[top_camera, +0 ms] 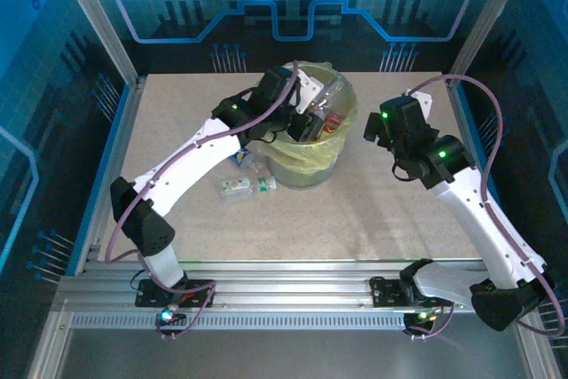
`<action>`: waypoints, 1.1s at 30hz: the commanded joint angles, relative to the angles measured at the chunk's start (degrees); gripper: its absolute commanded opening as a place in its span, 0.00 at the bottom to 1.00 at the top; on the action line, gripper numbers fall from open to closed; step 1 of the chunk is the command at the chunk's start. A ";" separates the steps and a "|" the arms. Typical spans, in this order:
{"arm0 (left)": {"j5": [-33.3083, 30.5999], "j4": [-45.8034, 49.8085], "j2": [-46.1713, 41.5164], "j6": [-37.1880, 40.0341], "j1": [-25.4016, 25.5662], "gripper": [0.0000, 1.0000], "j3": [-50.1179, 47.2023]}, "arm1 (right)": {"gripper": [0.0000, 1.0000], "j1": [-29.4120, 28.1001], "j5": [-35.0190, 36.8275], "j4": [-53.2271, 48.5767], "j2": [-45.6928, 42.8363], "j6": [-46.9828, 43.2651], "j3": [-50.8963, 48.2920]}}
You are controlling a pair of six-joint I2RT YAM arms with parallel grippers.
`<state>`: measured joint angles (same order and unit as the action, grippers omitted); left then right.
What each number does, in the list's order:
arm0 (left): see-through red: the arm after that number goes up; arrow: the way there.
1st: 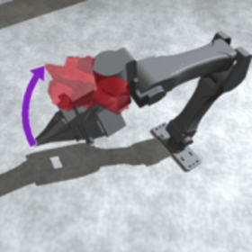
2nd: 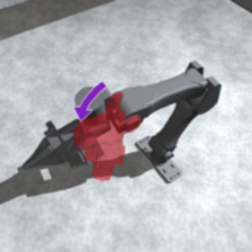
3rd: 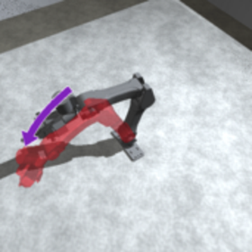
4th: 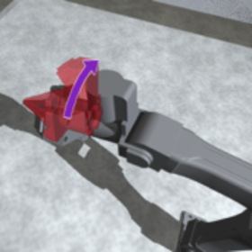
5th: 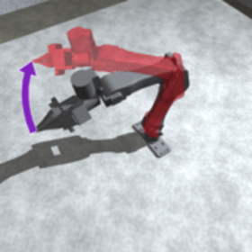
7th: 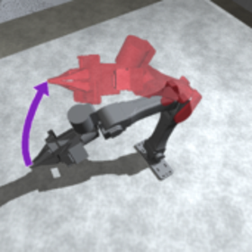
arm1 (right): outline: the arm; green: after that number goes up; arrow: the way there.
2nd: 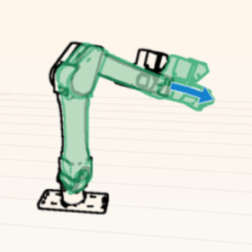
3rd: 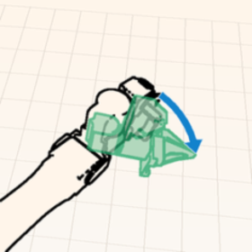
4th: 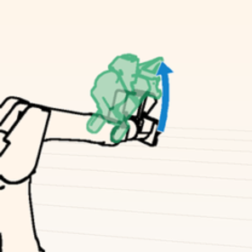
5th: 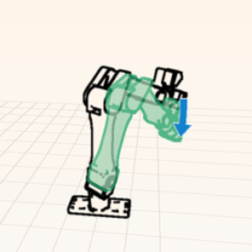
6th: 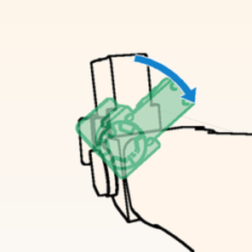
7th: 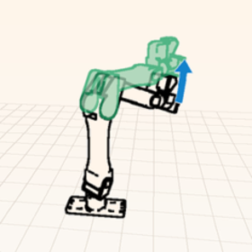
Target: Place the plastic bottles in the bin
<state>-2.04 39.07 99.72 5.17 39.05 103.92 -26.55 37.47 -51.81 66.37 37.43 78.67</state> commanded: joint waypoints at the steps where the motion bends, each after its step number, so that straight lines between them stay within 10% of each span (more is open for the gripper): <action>1: 1.03 1.87 1.03 2.29 -0.74 0.57 2.17 | 1.00 0.71 0.84 0.05 0.43 -0.43 0.43; 11: 1.08 2.97 0.27 2.99 -0.75 0.88 1.06 | 1.00 0.94 0.64 0.31 1.01 -0.60 0.76; 33: -9.92 -9.33 -14.96 -6.18 -0.88 0.89 -10.71 | 1.00 0.34 -9.28 5.05 5.01 -9.87 5.91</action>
<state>-6.81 33.74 88.58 2.07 38.30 95.44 -26.28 32.10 -49.56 70.08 31.68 81.49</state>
